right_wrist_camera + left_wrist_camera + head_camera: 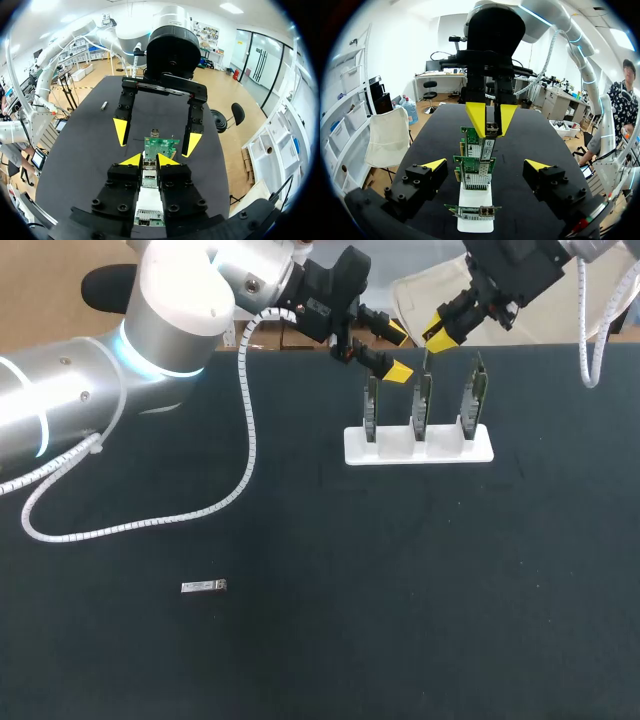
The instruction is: Pick up the optical module with the left hand, and insert it into the network port with the right hand.
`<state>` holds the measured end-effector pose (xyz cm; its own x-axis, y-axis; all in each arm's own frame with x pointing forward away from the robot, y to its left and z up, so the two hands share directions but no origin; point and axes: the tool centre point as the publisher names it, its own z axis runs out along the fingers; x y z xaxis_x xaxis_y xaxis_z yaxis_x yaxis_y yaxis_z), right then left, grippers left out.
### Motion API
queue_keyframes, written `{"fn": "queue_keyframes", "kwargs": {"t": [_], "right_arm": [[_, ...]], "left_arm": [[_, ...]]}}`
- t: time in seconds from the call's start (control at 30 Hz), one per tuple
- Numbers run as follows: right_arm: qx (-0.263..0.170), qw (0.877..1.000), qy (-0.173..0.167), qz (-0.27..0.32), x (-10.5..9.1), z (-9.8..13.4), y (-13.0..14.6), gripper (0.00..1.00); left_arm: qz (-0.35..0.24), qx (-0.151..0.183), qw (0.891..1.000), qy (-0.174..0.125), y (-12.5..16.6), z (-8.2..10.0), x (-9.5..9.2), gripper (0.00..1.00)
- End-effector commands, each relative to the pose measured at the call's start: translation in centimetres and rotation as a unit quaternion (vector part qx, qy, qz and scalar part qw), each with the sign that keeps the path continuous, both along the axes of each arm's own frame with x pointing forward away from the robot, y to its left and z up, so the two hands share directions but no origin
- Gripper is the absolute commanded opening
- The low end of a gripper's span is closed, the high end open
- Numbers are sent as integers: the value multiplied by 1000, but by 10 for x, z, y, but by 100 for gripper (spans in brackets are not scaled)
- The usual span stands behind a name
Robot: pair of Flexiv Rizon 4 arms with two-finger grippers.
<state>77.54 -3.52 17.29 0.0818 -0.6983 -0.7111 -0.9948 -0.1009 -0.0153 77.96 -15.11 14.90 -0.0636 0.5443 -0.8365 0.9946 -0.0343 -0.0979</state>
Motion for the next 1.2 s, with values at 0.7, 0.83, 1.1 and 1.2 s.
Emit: {"fn": "queue_keyframes", "kwargs": {"t": [0.7,0.83,1.1,1.2], "right_arm": [[-10,1000,-8,9,0,-3,-1,0],[-8,1000,-5,6,1,-4,0,0],[-7,1000,-6,5,0,-4,2,0],[-6,1000,-7,4,0,-4,2,0]], "left_arm": [[-1,2,1000,1,0,0,1,100],[-1,2,1000,1,0,0,1,100],[-1,2,1000,1,0,0,1,100],[-1,2,1000,1,0,0,1,100]]}}
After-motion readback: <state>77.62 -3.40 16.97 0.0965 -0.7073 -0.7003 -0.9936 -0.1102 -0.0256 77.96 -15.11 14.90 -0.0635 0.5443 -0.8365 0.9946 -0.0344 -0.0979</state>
